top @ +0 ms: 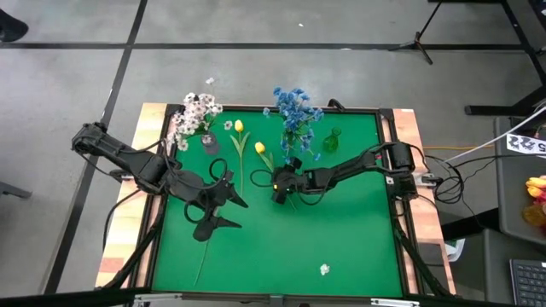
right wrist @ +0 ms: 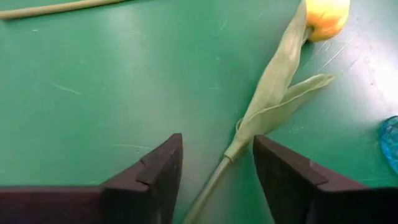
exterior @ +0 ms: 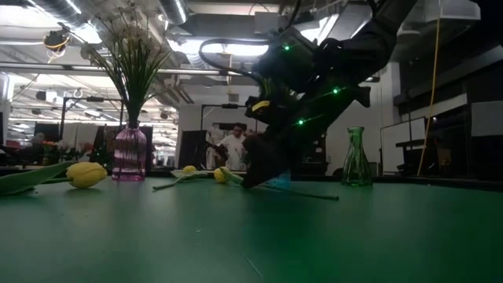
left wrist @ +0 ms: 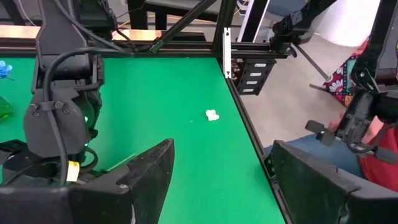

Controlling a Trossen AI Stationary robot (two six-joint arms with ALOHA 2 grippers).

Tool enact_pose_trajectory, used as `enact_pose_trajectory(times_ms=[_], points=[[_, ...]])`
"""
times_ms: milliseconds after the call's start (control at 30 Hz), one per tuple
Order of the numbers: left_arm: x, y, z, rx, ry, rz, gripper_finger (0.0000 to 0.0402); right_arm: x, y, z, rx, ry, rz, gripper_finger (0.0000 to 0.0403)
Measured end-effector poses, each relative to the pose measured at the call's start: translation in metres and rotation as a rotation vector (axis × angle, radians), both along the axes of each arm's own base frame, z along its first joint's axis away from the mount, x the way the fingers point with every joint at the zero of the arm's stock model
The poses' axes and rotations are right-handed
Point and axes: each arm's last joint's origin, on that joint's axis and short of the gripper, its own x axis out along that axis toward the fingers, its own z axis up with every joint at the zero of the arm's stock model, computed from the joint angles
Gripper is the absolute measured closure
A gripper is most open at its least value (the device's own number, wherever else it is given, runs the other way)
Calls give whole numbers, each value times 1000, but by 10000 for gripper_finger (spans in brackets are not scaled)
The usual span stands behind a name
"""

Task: Sort flowers into vase by color
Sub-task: Put the middle yellow flower into the green vase

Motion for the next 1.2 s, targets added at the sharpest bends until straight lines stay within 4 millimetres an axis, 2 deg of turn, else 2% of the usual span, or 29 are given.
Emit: enact_pose_trajectory(times_ms=[67,267,467,633,700,967,1200], points=[[0,0,0,-1,-1,0,137,0,0,-1,26,3,6,239],[0,0,0,-1,0,0,137,-1,2,-2,33,18,35,382],[0,0,0,-1,0,0,137,0,4,-2,38,15,72,392],[0,0,0,-1,1,0,137,0,16,10,15,-29,132,396],[0,0,0,-1,0,0,137,-1,23,20,13,-51,178,400],[0,0,0,-1,-1,-1,137,-11,48,86,-98,-230,228,401],[1,-4,3,-19,-37,-14,137,-45,69,155,-252,-334,232,402]])
